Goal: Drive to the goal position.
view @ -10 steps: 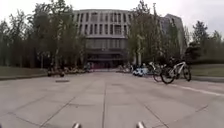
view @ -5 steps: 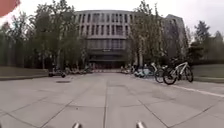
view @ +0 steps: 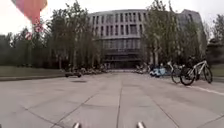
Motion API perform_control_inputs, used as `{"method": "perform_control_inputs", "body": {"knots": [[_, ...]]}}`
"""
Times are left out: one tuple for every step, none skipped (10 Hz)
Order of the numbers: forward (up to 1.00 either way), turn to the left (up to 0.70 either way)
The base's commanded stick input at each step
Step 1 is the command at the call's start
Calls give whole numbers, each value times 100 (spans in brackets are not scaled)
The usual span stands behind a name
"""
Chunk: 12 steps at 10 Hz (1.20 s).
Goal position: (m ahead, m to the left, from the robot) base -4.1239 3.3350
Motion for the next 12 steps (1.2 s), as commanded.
{"method": "perform_control_inputs", "body": {"knots": [[0,50],[0,50],[0,50],[0,50],[0,50],[0,50],[0,50],[0,50],[0,50],[0,50],[0,50],[0,50]]}}
